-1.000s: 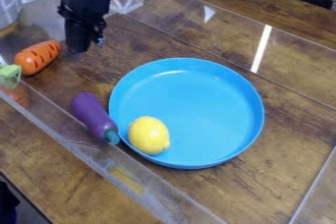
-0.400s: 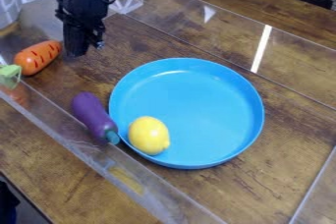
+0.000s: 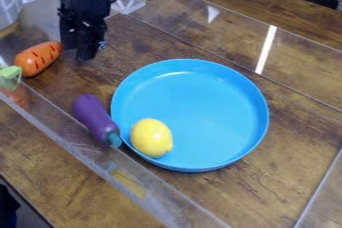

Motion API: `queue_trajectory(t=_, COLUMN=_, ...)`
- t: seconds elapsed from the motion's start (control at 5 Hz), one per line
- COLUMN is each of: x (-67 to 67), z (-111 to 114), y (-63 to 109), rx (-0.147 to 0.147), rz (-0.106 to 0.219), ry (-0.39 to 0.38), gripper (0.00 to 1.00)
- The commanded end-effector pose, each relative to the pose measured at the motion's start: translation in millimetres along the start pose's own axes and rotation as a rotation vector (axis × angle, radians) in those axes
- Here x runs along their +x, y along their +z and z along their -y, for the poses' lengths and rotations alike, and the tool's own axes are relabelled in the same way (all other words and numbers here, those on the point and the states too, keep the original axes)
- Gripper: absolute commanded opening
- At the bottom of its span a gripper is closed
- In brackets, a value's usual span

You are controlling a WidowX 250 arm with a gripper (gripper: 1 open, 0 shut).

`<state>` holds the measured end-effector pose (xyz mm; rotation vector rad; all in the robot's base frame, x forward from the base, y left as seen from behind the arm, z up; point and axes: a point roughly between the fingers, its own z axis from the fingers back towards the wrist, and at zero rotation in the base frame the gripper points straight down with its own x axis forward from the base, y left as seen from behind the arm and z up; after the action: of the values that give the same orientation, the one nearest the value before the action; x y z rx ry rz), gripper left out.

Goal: Put the carrot on the blue tray

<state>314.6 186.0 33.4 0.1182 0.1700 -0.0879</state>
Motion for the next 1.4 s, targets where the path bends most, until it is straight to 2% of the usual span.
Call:
queue_trajectory(t=0.0, x=6.6, z=-13, y=6.1, rx=0.015, rz=0.046, ry=0.047, gripper=1.0)
queue_trajectory(t=0.2, x=6.9, z=-12, y=1.8, rx=0.018, rz=0.046, ry=0.062, gripper=1.0)
queue_trajectory(t=0.6, x=12.1, z=-8, y=-5.1, rx=0.038, rz=0.058, ry=-0.063, gripper=1.0)
queue_trajectory(t=1.2, x=6.2, z=-3, y=-3.8, rx=0.007, rz=0.026, ry=0.146, gripper=1.0)
